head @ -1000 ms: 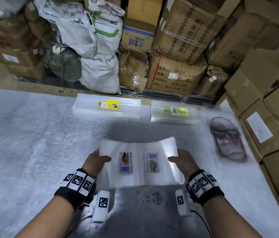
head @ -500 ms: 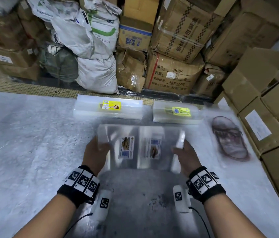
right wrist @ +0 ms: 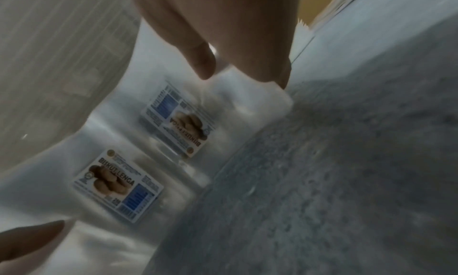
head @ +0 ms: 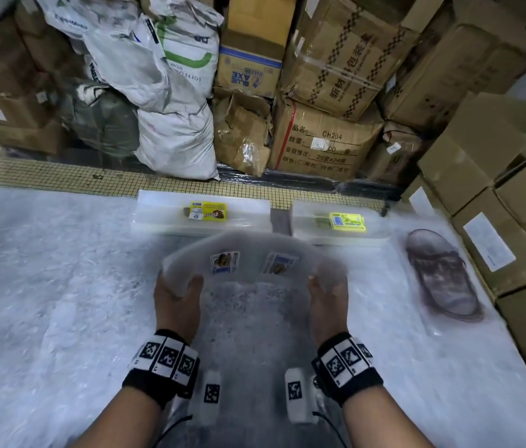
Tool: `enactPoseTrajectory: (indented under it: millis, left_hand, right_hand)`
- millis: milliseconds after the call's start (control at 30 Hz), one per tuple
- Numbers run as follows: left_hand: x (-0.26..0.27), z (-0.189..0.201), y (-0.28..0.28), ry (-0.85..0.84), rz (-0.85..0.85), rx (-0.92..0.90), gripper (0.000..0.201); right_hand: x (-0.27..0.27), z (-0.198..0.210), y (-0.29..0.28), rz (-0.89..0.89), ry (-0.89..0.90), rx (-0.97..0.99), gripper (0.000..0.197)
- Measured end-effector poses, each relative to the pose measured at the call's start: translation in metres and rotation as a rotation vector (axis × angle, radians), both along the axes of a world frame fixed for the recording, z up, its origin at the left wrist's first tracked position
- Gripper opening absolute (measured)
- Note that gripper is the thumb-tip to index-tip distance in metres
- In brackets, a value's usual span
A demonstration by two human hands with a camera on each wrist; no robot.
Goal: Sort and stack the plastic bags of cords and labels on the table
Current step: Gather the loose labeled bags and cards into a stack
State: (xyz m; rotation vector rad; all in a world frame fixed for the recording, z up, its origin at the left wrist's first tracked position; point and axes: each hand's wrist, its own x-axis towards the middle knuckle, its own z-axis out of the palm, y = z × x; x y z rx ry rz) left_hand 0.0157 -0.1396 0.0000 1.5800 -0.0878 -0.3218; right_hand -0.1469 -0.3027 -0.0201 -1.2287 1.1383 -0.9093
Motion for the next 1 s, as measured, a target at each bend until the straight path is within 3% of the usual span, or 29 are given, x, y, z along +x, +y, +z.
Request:
enactPoseTrajectory:
  millis: [67,167,367,667,867,1000]
  left_hand:
    - [0.004,-0.002,0.002,-0.062,-0.009,-0.045,0.047]
    - [0.011,-0.009,0.003,0.001,-0.028,-0.002,0.049]
    - [0.018,-0.007,0.003,-0.028,-0.083,0.024,0.024]
    - [0.015,0.02,-0.017,-0.162,-0.049,0.053,0.004]
    - [0.012,0.015,-0.018,-0.149,-0.041,0.005,0.012]
    - [0.013,0.004,-0.016,-0.11,-0.057,0.052,0.021]
  right_hand:
    - [0.001,0.014,0.004,0.028,0.078,-0.028,0.076]
    - [0.0,0.011,-0.002,0.026,0.123,-0.076,0.056]
    - [0.002,0.011,-0.005,0.063,0.152,-0.158,0.029]
    - [0.011,0.031,0.002,0.023,-0.034,-0.139,0.031]
    - [0.017,0.029,0.002,0.008,0.022,-0.13,0.022]
    - [0.022,0.013,0.001,-0.019,0.122,-0.131,0.035]
